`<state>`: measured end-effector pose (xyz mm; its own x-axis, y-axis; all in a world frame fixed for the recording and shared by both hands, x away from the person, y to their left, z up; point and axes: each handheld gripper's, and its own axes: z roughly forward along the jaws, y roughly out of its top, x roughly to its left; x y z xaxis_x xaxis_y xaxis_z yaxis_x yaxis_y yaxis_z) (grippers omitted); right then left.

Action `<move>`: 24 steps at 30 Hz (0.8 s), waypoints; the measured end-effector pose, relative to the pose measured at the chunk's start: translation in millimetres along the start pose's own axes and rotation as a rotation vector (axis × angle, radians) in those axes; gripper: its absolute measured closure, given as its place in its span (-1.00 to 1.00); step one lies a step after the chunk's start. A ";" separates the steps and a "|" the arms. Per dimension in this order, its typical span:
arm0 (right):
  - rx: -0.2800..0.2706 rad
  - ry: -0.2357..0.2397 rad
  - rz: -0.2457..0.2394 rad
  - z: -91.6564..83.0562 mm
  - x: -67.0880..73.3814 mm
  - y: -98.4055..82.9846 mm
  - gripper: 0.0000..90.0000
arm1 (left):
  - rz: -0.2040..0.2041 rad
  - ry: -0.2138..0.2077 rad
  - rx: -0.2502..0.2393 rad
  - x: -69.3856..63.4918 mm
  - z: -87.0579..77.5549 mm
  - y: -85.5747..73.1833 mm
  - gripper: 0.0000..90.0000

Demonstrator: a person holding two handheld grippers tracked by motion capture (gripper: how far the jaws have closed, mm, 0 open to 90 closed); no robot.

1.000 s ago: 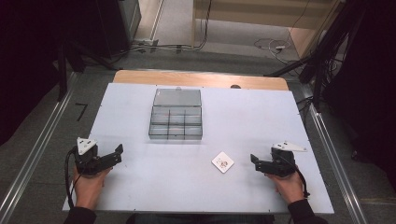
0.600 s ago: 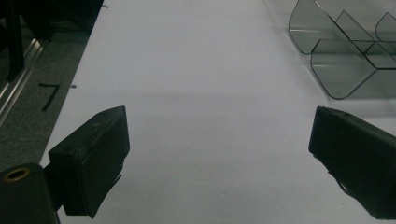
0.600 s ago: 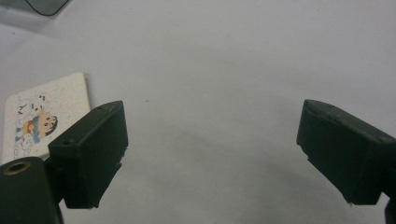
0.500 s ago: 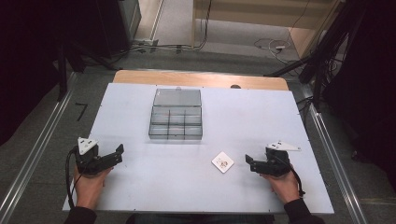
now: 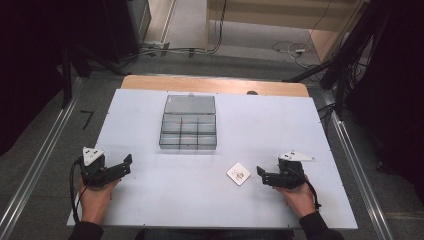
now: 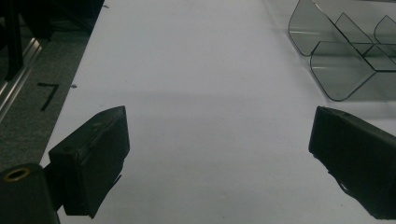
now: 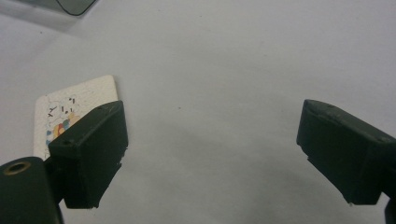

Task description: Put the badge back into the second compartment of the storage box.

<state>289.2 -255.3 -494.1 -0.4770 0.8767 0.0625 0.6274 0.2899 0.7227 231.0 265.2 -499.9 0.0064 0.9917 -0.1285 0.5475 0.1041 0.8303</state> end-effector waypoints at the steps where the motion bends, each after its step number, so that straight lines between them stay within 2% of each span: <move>1: 0.001 0.000 0.000 0.7 1.1 0.3 -0.83 | 0.000 -0.001 -0.001 0.0 0.2 0.0 -0.88; 24: 0.000 0.055 -0.076 14.8 28.5 1.1 -0.83 | -0.005 -0.003 -0.007 -0.5 -0.1 0.0 -0.88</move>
<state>285.4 -224.4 -501.8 -0.5564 0.8297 0.0452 0.5882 0.3549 0.7267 230.9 264.7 -499.8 0.0060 0.9910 -0.1340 0.5417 0.1094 0.8334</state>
